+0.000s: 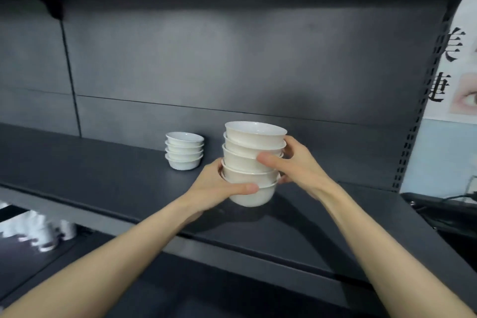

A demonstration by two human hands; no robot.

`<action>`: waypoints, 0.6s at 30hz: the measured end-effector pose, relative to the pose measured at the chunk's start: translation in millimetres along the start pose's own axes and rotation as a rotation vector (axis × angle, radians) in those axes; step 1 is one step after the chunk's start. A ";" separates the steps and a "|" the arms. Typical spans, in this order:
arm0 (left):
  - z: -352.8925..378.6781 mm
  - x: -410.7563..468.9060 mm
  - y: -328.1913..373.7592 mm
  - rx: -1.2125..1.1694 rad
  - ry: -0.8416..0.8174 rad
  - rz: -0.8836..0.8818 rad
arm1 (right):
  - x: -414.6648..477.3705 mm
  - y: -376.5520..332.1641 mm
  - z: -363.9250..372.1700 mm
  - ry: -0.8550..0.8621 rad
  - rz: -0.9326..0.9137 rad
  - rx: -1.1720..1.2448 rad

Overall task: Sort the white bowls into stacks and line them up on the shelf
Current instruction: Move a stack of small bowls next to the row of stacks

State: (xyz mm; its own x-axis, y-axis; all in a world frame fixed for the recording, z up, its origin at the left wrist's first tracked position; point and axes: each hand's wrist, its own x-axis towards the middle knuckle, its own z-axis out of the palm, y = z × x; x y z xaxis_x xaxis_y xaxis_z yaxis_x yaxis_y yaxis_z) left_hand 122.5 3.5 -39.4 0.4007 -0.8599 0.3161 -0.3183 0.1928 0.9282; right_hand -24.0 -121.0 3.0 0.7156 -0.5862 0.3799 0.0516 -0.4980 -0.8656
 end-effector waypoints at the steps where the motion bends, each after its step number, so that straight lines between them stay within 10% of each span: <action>1: -24.5 -11.0 -1.8 0.013 0.019 -0.009 | 4.0 -6.6 25.6 -0.014 -0.001 0.028; 18: -398.6 -117.2 -40.1 0.132 0.416 -0.116 | 127.6 -103.0 405.0 -0.395 -0.080 0.220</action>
State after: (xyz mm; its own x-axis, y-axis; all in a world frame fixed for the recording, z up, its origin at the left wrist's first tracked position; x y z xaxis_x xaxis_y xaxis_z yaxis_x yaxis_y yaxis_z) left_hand 430.7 284.9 -35.3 0.7431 -0.6037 0.2886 -0.3469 0.0212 0.9376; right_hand 344.1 114.2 8.5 0.9118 -0.2417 0.3320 0.2336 -0.3596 -0.9034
